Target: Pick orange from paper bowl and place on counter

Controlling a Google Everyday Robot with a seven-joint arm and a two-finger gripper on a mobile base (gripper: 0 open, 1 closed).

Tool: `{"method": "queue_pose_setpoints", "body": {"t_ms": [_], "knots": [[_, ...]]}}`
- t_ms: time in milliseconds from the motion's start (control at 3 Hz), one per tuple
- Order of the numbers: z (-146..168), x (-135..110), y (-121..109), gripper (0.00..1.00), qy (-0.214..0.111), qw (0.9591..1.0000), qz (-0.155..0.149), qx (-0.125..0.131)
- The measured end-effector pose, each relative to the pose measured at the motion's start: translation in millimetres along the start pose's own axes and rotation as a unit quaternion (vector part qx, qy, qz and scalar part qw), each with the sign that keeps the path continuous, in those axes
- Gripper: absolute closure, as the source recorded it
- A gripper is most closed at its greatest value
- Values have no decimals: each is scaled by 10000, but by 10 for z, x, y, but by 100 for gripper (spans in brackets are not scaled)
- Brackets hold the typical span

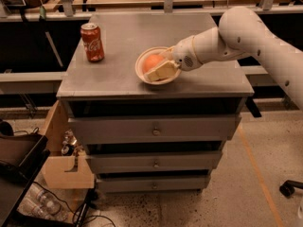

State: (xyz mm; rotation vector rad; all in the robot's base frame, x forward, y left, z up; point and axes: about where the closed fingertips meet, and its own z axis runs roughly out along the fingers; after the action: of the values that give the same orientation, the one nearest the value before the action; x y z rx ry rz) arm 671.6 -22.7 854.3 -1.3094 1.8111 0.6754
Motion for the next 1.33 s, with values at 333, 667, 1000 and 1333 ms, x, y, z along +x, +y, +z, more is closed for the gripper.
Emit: {"method": "queue_pose_setpoints", "body": {"t_ms": [333, 667, 1000, 1333], "knots": [[-14, -22, -1, 90, 1, 10000, 0, 0], [-14, -23, -1, 100, 1, 10000, -1, 0], [-87, -143, -103, 100, 41, 9998, -186, 98], [-305, -410, -261, 100, 162, 9981, -533, 271]]}}
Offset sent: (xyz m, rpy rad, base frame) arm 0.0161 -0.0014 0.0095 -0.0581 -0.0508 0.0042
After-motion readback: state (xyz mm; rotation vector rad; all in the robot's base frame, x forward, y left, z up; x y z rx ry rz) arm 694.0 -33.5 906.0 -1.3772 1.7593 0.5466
